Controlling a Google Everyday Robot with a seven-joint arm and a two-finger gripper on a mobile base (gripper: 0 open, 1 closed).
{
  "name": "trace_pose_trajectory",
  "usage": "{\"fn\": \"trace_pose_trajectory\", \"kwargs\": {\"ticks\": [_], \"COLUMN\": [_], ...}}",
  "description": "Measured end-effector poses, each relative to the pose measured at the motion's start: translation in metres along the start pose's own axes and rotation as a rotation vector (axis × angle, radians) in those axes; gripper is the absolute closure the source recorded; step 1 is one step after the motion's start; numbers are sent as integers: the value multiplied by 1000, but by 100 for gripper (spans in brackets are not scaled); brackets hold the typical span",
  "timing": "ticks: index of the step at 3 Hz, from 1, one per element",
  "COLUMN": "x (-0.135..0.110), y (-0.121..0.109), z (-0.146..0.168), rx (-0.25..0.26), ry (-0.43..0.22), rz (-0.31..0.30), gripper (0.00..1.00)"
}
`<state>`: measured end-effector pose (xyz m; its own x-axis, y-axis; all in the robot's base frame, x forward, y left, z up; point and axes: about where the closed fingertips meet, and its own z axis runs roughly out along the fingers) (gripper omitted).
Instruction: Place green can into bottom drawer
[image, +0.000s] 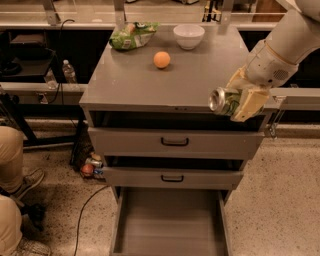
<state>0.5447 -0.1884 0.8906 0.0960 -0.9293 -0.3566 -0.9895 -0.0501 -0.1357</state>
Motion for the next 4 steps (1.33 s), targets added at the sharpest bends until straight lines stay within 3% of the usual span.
{"fn": "trace_pose_trajectory", "kwargs": {"ticks": [1, 2, 4], "x": [1, 13, 31], "y": [0, 16, 72], "z": [6, 52, 172], "rx": [-2, -44, -80], "ry": [-7, -67, -170], "rz": [7, 62, 149], "gripper": [100, 100, 100]}}
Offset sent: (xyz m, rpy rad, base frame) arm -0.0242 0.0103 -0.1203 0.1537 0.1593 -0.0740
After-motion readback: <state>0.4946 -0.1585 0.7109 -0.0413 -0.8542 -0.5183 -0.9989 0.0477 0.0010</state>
